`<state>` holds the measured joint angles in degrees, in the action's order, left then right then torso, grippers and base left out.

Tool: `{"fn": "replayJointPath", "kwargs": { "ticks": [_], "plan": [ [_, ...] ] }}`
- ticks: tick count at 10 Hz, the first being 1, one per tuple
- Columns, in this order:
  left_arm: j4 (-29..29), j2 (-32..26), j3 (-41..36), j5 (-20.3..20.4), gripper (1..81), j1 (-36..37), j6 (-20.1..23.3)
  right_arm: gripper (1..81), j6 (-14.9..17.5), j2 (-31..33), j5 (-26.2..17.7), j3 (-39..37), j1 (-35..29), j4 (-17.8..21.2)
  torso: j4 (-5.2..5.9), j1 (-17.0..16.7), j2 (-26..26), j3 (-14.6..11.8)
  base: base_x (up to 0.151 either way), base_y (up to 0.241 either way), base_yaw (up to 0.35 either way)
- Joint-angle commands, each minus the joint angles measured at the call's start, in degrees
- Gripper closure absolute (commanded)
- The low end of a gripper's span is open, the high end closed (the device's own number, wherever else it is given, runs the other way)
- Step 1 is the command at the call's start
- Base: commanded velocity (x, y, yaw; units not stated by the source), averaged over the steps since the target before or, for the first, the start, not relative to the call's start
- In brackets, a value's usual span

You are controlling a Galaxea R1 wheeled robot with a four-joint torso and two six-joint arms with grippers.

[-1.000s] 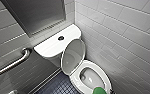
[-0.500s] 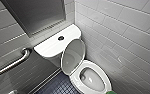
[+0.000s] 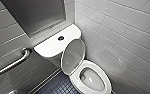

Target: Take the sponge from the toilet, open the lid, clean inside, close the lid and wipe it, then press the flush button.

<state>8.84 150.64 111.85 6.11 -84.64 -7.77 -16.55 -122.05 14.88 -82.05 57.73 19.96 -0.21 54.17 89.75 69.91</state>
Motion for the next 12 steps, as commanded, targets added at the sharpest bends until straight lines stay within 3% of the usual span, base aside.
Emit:
{"fn": "replayJointPath", "kwargs": {
  "ticks": [1, 3, 5, 8, 12],
  "plan": [
    [0.65, -0.6, -1.46, -4.53, 1.0, -1.89, 0.12, 81.1, 0.21, 7.5, -2.49, 9.82, -5.82, -0.18, 0.0, 0.0, 0.0, -0.02, 0.0, 0.0, 0.0],
    [0.66, -0.25, -1.46, -4.53, 1.0, -1.89, 0.12, 81.1, 0.38, 9.17, -3.54, 13.95, -10.21, -0.36, 0.0, 0.0, 0.0, -0.02, 0.0, 0.0, 0.0],
    [0.65, -0.16, -1.28, -4.53, 1.0, -1.81, 0.12, 81.1, 0.38, 6.55, -8.19, 12.38, -15.14, 0.25, 0.0, 0.02, 0.0, -0.02, 0.0, 0.0, 0.0],
    [0.65, -0.16, -1.19, -4.53, 1.0, -1.81, 0.12, 81.1, 0.3, -5.23, -14.35, 2.63, -21.38, 2.02, 0.0, 0.0, 0.0, 0.0, 0.0, 0.0, 0.0],
    [0.48, -0.16, -0.93, -4.53, 1.0, -1.72, 0.12, 81.1, -0.23, -15.62, -20.77, -7.32, -28.23, 2.28, 0.0, 0.02, 0.0, 0.0, 0.0, 0.0, 0.0]
  ]
}}
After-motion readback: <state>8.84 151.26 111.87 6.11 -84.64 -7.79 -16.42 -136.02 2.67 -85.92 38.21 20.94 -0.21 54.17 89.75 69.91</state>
